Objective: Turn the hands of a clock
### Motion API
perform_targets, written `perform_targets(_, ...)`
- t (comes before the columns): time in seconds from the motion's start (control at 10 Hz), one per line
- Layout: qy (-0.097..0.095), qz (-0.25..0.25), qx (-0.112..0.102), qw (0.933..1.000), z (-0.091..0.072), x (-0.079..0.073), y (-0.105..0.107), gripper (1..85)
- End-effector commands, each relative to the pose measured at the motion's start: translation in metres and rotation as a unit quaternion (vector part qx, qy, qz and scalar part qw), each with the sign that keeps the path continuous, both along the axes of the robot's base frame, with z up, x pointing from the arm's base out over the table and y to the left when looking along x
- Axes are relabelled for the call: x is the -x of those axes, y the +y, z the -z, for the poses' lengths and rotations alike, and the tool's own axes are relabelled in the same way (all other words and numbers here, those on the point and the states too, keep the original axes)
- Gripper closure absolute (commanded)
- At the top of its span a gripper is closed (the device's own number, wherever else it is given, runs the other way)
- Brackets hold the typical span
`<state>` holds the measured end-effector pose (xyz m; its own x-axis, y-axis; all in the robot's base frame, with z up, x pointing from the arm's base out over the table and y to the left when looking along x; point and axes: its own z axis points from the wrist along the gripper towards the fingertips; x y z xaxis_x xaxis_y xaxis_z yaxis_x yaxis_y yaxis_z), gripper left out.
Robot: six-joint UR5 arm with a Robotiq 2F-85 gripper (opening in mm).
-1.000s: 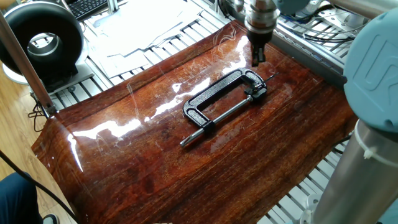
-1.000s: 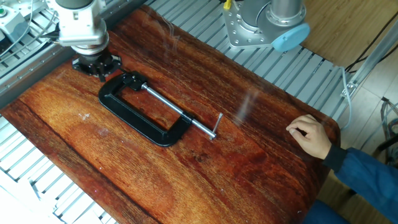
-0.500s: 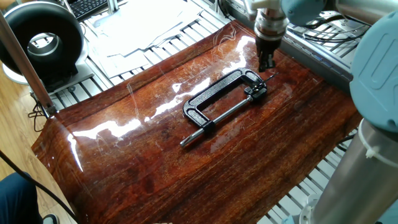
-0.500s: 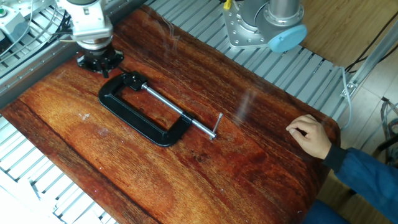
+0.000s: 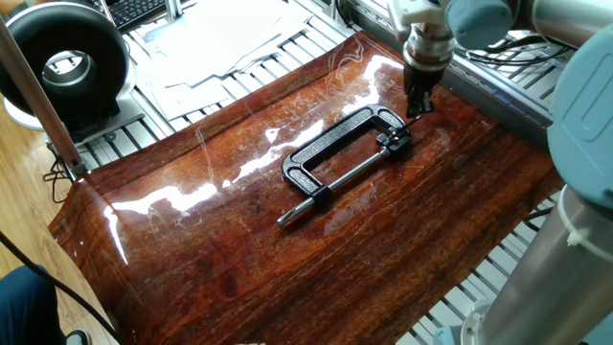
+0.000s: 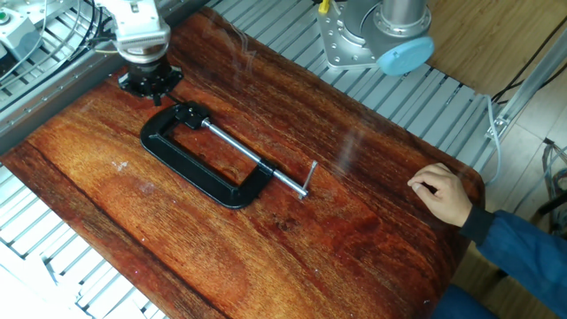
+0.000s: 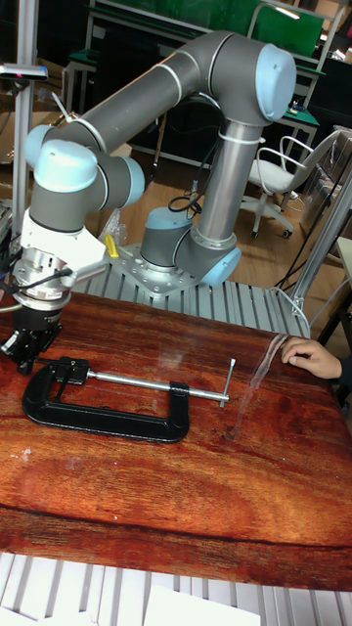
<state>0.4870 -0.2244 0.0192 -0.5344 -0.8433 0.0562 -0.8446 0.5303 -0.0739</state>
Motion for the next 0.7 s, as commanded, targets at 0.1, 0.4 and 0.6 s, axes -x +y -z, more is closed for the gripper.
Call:
perform_targets(0.1,0.038,0.04,-0.034,0.9979,0.002,0.03,0.014,84.7)
perform_targets(0.4,0.062,0.062,-0.047,0.995,-0.001,0.044,0.022,84.7)
perform_targets(0.6,0.078,0.082,-0.059,0.9919,-0.004,0.053,0.029,84.7)
